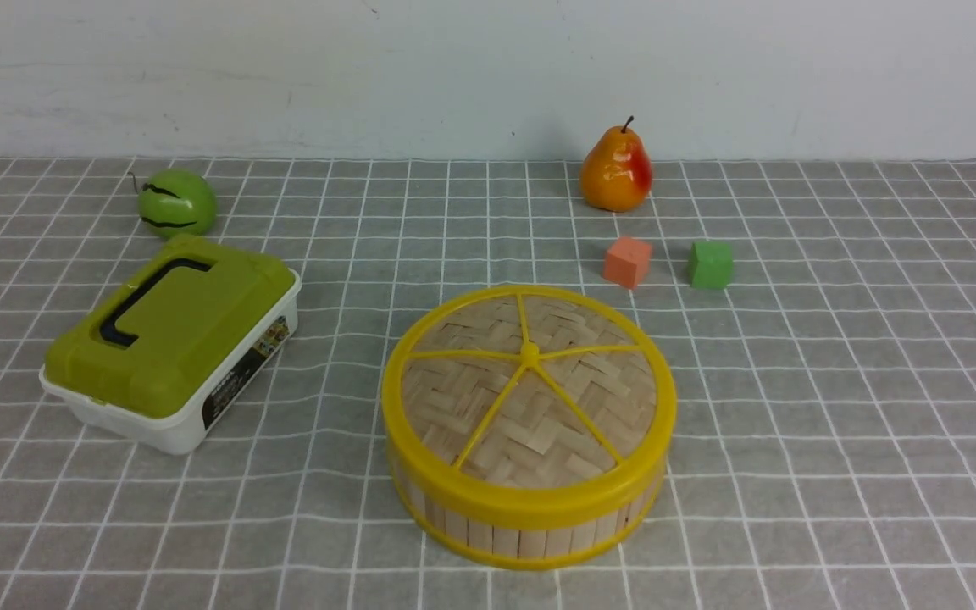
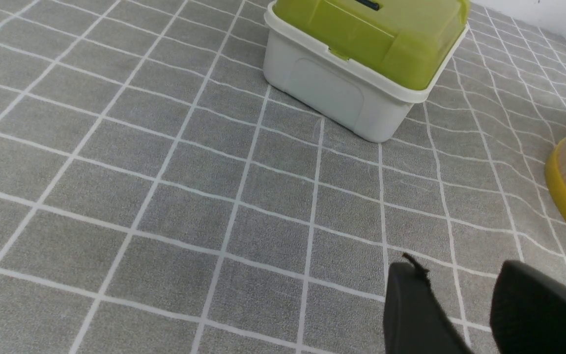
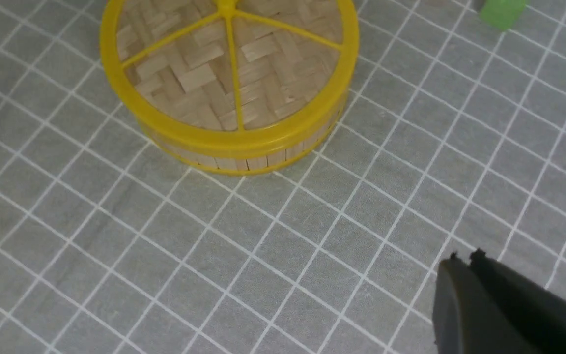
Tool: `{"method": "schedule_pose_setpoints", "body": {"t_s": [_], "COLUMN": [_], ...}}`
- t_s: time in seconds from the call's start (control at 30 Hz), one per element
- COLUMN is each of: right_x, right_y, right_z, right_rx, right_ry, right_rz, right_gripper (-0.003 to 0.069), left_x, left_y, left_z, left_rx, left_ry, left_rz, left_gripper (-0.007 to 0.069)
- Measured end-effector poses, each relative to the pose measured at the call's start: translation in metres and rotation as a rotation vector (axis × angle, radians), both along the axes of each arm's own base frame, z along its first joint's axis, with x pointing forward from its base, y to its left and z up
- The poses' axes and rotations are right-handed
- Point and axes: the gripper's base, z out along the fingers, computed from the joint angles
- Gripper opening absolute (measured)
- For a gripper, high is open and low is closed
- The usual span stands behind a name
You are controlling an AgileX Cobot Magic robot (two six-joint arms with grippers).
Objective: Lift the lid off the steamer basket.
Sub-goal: Use the right arm to lift the lid of the steamer
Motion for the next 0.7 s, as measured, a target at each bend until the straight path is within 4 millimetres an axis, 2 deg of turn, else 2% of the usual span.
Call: {"method": "schedule_pose_setpoints", "body": {"t_s": [0.07,0.1,0.17,0.23,0.27,0.3,0.33,0.4,0.53,0.57,0.63,0.67,0.7], "right_x": [0.020,0.022,0.046,0.060,0.079,0.089,0.089,0.115,0.151,0.153,0.172,0.173,0.182], "right_y": [0.018,0.019,0.042,0.058,0.075,0.085,0.086,0.111,0.142,0.143,0.159,0.160,0.168], "right_z": [0.000,0.000,-0.004,-0.008,-0.014,-0.018,-0.018,-0.033,-0.063,-0.062,-0.084,-0.086,-0.099], "right_rx": [-0.060,-0.068,-0.128,-0.157,-0.180,-0.183,-0.182,-0.184,-0.194,-0.192,-0.194,-0.193,-0.189], "right_ry": [0.018,0.018,0.039,0.049,0.065,0.076,0.077,0.117,0.192,0.191,0.245,0.249,0.275], "right_rz": [0.035,0.041,0.057,0.073,0.086,0.093,0.093,0.101,0.122,0.121,0.132,0.134,0.138], "right_gripper": [-0.0004,-0.0004,-0.0003,-0.0003,-0.0003,0.0000,0.0001,0.0018,0.0113,0.0129,0.0246,0.0256,0.0324], "left_x": [0.000,0.000,0.000,0.000,0.000,0.000,0.000,0.000,0.000,0.000,0.000,0.000,0.000], "left_y": [0.000,0.000,0.000,0.000,0.000,0.000,0.000,0.000,0.000,0.000,0.000,0.000,0.000], "left_z": [0.000,0.000,0.000,0.000,0.000,0.000,0.000,0.000,0.000,0.000,0.000,0.000,0.000], "left_rx": [0.000,0.000,0.000,0.000,0.000,0.000,0.000,0.000,0.000,0.000,0.000,0.000,0.000], "left_ry": [0.000,0.000,0.000,0.000,0.000,0.000,0.000,0.000,0.000,0.000,0.000,0.000,0.000], "left_rz": [0.000,0.000,0.000,0.000,0.000,0.000,0.000,0.000,0.000,0.000,0.000,0.000,0.000], "left_gripper": [0.0239,0.0239,0.0239,0.0239,0.0239,0.0239,0.0239,0.0239,0.0239,0.0239,0.0239,0.0239,0.0239]}}
